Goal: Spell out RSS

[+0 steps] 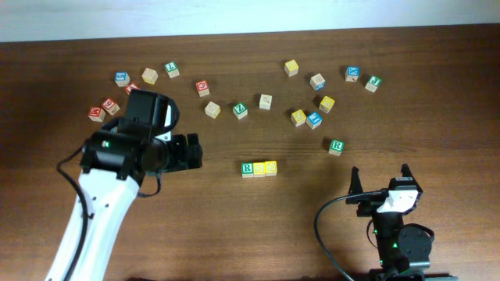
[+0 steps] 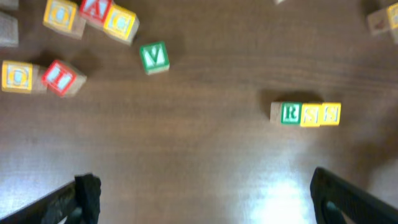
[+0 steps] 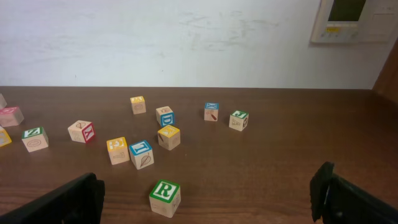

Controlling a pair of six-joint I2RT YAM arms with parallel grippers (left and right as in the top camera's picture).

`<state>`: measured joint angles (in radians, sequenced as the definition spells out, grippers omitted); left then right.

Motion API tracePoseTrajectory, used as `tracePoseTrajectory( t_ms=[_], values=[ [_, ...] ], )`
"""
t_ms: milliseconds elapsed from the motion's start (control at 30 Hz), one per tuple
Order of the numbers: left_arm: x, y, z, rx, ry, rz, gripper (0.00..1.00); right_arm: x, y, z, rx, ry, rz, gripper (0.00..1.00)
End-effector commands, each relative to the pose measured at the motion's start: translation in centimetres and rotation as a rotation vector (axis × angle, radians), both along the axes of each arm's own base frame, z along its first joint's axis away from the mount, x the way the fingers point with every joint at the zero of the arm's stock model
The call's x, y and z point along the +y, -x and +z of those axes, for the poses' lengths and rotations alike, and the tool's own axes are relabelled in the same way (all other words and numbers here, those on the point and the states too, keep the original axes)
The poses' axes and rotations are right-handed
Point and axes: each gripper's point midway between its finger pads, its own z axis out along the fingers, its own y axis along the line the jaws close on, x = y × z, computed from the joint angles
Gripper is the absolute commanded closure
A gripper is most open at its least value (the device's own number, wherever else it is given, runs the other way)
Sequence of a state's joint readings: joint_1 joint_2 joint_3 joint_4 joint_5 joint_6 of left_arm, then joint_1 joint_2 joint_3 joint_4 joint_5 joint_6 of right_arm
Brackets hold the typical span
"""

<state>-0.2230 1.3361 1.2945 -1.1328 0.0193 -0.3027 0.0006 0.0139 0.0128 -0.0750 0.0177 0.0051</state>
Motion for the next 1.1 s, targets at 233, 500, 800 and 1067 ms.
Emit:
tracePoseTrajectory(
  t_ms=[233,500,800,1067],
  values=[
    [1.4,3.3,0.2,-0.171,-0.027,-0.126,0.01,0.2,0.0,-0.3,0.003,-0.010,0.011,0.02],
    [5.1,6.8,-1.9,-0.273,-0.037,-0.012,0.01,0.2,0.0,-0.3,0.003,-0.010,0.011,0.02],
    [4.2,7.6,-2.2,-0.516,0.010,-0.057,0.01,0.2,0.0,-0.3,0.003,-0.010,0.011,0.02],
    [2.6,6.8,-2.7,-0.720,0.022,-0.181,0.01,0.2,0.0,-0.3,0.003,-0.010,0.011,0.02]
  ],
)
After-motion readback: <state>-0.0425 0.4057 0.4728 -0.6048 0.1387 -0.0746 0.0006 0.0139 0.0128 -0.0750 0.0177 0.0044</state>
